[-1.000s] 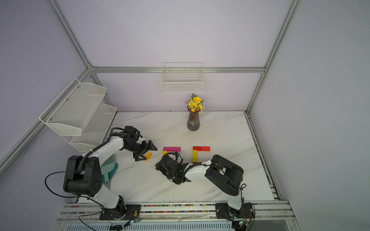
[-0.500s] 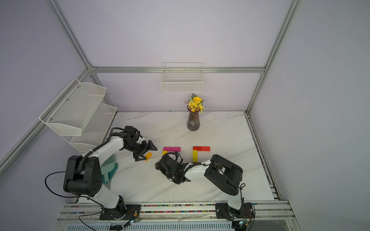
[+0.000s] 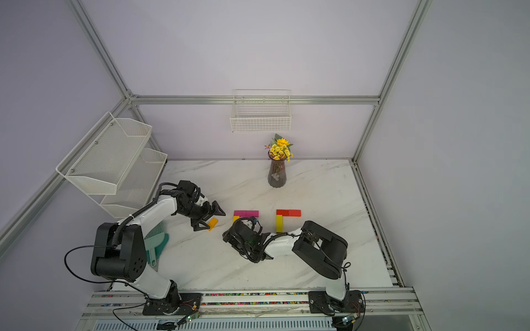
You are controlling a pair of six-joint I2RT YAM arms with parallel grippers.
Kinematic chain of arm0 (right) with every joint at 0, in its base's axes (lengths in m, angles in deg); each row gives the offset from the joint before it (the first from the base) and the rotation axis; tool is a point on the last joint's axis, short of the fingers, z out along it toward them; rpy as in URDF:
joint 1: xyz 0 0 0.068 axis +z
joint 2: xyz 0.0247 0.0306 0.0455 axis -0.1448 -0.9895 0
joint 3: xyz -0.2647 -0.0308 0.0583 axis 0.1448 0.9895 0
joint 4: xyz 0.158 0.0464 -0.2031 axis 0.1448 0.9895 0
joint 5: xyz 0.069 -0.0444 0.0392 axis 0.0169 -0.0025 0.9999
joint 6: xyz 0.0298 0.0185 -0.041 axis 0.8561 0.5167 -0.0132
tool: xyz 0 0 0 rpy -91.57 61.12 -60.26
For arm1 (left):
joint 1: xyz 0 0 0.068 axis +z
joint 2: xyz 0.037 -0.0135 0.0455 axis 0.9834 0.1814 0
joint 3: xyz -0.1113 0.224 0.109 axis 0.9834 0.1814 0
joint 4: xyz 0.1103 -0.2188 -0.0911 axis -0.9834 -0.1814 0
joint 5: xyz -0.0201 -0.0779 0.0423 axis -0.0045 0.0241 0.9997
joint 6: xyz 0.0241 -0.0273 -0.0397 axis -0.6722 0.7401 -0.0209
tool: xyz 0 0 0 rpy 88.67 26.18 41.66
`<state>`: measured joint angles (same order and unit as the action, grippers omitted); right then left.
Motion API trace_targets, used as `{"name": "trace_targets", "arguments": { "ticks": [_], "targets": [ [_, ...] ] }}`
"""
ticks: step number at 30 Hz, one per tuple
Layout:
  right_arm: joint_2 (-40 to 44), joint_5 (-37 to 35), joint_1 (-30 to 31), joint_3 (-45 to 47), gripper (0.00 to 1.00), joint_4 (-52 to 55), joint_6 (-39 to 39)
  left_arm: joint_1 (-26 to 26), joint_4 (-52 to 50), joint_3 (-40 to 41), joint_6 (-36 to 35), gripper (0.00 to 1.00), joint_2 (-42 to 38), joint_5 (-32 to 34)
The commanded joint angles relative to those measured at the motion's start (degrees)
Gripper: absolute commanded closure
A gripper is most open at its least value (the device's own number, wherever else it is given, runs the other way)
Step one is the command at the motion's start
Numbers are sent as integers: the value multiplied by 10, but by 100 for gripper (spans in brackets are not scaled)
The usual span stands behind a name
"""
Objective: Assemble the letter c with building blocks
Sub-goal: Assemble the building block at the center of the board.
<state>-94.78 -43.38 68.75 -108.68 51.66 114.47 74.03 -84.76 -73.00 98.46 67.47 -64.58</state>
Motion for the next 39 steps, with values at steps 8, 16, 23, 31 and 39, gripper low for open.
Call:
{"name": "trace_targets", "arguments": {
  "ticks": [8, 16, 23, 31, 39],
  "targets": [
    [1, -2, -4, 31, 25, 49, 16, 5, 8, -17, 9, 0, -1, -5],
    [-12, 1, -6, 19, 25, 50, 16, 5, 6, -15, 9, 0, -3, -3],
    [-15, -1, -9, 16, 25, 50, 15, 5, 5, -16, 9, 0, -5, -3],
    [-20, -1, -10, 12, 25, 50, 15, 5, 5, -16, 8, 0, -4, -3],
    [-22, 0, -14, 12, 25, 50, 14, 5, 5, -16, 6, 0, -1, -3]
  ]
}}
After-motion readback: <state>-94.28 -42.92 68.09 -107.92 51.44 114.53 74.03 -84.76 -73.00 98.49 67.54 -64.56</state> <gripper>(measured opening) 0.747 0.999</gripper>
